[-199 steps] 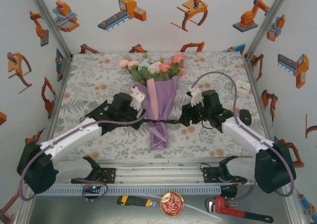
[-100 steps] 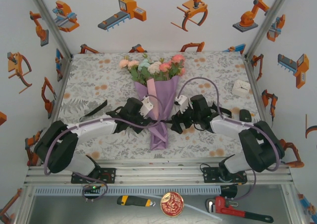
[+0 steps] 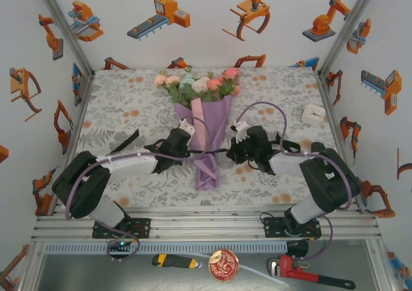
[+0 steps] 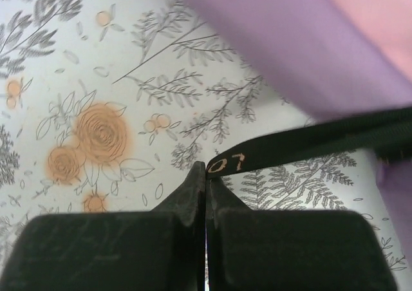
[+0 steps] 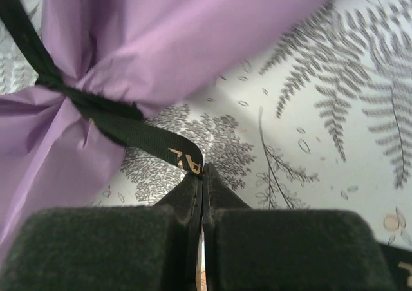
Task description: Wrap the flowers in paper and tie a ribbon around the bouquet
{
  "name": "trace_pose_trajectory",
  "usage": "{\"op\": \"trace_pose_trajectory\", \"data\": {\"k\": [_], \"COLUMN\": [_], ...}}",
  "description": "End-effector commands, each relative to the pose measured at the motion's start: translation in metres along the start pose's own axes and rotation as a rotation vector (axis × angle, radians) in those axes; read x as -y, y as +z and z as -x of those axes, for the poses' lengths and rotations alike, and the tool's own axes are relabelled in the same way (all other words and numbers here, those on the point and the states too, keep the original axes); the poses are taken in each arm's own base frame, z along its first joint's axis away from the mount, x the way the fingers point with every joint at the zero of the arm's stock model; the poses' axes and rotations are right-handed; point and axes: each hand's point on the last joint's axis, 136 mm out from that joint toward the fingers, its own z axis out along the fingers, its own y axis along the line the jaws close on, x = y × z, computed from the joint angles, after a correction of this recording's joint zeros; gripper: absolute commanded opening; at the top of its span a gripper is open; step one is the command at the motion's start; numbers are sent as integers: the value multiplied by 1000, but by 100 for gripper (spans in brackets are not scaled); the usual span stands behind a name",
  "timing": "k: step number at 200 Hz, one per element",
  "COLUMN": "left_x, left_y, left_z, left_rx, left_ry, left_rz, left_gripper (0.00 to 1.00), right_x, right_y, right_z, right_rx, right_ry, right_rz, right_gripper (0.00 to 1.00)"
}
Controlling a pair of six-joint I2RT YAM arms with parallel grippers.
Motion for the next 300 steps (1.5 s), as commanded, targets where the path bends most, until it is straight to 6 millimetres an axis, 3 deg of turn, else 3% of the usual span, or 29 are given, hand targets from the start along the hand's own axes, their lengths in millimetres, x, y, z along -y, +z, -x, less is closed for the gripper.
{"op": "trace_pose_trajectory", "data": {"k": [1,22,38,58,83,101,116,139,144,164,186,210,236,262,300], "left_x": [-49,-64,-76,-85,-56,-27,-8,13,12,-10,-33,-69,-103,-99,-91], "left_y": [-7,-11,-18,-27,-44,-65,-79,-70,-65,-53,-69,-89,-100,-98,-87], "left_z": [-12,-28,-38,-41,-6,27,46,54,53,47,52,47,19,-6,-34], "left_rx": [15,13,20,29,131,225,261,202,178,144,188,162,79,23,-33], "left_ry": [-231,-367,-437,-504,-489,-453,-371,-244,-235,-236,-225,-282,-451,-569,-592], "left_rz": [128,69,65,52,-170,-360,-419,-406,-385,-229,-136,-25,74,31,19], "left_gripper": [0,0,0,0,0,0,4,16,20,42,58,68,71,73,73], "right_x": [58,98,105,105,74,37,3,-24,-23,5,33,58,69,72,38], "right_y": [-22,-51,-66,-79,-67,-54,-48,-36,-35,-41,-64,-92,-107,-105,-70], "right_z": [-5,-39,-50,-45,-19,4,26,50,52,52,47,34,22,12,15], "right_rx": [88,-5,4,66,79,73,77,73,75,77,56,-5,-92,-268,-377], "right_ry": [314,451,480,495,462,444,416,352,345,299,220,212,154,-48,-244], "right_rz": [-291,-562,-626,-634,-439,-225,-65,25,20,-155,-322,-420,-445,-434,-144], "right_gripper": [0,0,0,0,0,0,0,0,6,37,60,66,73,72,73]}}
